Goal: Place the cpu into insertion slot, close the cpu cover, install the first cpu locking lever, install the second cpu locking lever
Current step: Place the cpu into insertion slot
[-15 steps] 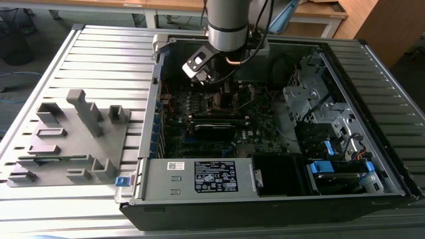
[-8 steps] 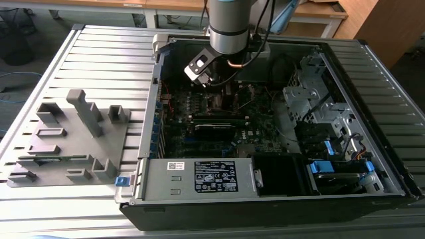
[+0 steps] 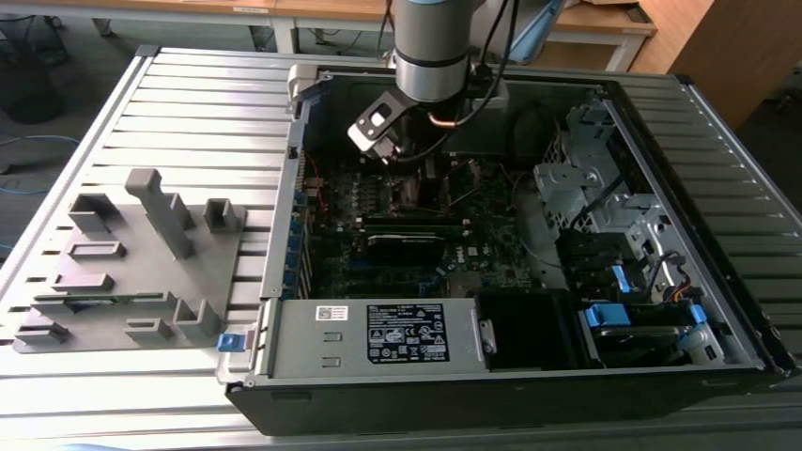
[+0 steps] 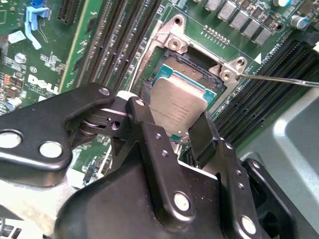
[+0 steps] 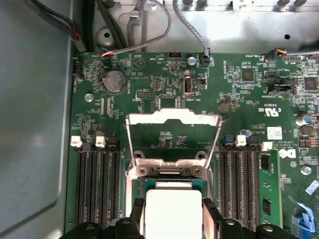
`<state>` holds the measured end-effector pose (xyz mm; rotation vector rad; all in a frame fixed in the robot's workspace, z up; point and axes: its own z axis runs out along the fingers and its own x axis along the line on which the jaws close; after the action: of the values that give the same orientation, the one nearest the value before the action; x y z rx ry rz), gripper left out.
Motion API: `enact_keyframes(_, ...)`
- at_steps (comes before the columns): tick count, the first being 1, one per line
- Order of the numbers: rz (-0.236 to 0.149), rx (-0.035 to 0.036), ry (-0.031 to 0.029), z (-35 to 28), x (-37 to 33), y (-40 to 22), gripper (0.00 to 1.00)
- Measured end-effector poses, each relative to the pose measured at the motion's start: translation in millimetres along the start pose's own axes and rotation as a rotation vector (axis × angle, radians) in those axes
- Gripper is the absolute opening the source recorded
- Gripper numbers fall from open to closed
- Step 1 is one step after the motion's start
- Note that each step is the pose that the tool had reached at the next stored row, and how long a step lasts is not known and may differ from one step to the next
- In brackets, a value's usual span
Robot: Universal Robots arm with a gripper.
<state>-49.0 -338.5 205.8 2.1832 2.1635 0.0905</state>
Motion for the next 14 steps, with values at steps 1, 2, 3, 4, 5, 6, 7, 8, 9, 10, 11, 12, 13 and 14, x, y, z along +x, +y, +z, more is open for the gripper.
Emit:
enact_keyframes(1,0.000,-0.0001,0.0001,0.4,0.7,0.0,0.54)
enact_keyframes(2,0.000,-0.0002,0.0003,1.1,1.2,-0.1,0.54)
enact_keyframes(3,0.000,-0.0002,0.0003,1.8,1.5,-0.2,0.54)
enact_keyframes(4,0.000,-0.0001,0.0001,2.6,1.6,-0.5,0.54)
enact_keyframes(5,0.000,0.0000,0.0000,3.2,1.7,-1.1,0.54)
enact_keyframes(6,0.000,0.0000,0.0000,3.6,1.7,-1.7,0.54)
enact_keyframes(7,0.000,0.0001,-0.0001,3.9,1.6,-2.4,0.54)
enact_keyframes(8,0.000,0.0000,0.0000,4.3,1.7,-2.9,0.54)
enact_keyframes(9,0.000,-0.0001,0.0001,4.7,1.7,-3.2,0.54)
enact_keyframes(10,0.001,-0.0001,0.0000,5.0,1.7,-3.2,0.54)
enact_keyframes(11,0.002,0.0000,-0.0001,5.3,1.6,-3.3,0.54)
enact_keyframes(12,0.002,0.0001,-0.0002,5.6,1.5,-3.4,0.54)
enact_keyframes(13,0.003,0.0000,-0.0002,5.8,1.5,-3.4,0.54)
enact_keyframes(14,0.003,0.0001,-0.0003,5.9,1.5,-3.4,0.54)
